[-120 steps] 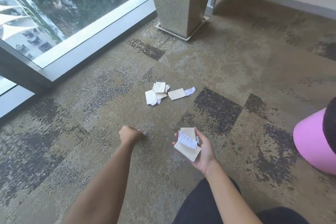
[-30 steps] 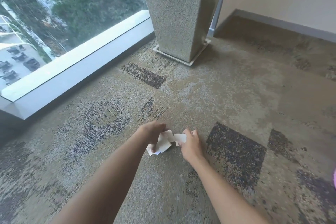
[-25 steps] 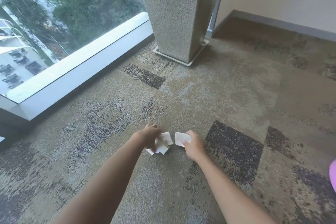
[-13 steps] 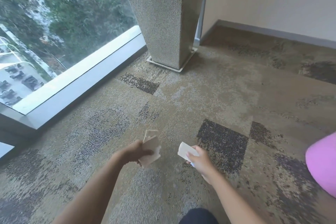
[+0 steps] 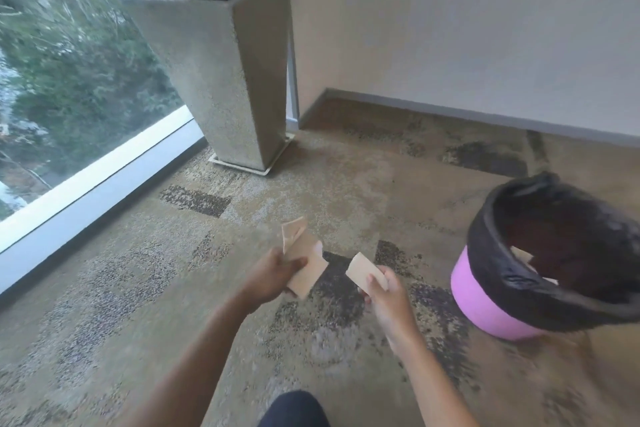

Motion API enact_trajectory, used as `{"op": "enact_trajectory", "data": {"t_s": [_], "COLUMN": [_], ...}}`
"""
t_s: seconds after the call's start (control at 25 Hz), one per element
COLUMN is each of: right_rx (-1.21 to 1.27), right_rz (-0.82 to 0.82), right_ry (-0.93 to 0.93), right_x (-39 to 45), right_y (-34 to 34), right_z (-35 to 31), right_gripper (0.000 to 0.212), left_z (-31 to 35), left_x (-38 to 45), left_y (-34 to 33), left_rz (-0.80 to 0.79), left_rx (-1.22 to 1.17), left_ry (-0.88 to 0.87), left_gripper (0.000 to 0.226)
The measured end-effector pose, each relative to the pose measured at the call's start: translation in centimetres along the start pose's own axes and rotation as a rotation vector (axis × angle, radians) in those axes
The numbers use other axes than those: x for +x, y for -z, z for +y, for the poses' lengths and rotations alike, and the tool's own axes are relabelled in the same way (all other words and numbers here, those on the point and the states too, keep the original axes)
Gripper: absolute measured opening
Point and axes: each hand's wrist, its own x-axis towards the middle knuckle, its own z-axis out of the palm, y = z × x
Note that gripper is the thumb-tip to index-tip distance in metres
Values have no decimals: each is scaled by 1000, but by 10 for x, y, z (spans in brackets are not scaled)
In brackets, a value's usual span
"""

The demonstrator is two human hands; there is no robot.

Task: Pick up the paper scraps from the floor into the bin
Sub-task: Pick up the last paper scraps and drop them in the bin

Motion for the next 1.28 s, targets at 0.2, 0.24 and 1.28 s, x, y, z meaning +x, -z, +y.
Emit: {"op": "enact_trajectory", "data": {"t_s": [0.2,0.24,1.28], "right_rx": [-94,-87,-74], "right_rz": [290,351,588], "right_ry": [311,360,269], "right_x": [-9,-11,-17], "right_y": [113,137,295], "right_z": [-54,-64,-100], "right_gripper": [11,12,29], "left_z": [114,134,201], "left_x": [-7,-8,-7], "left_y": [-124,-147,-272], "left_rz": [-146,-163,31], "left_rx": [33,30,495], "left_ry": [-222,-258,-571], "left_gripper": [14,14,23]}}
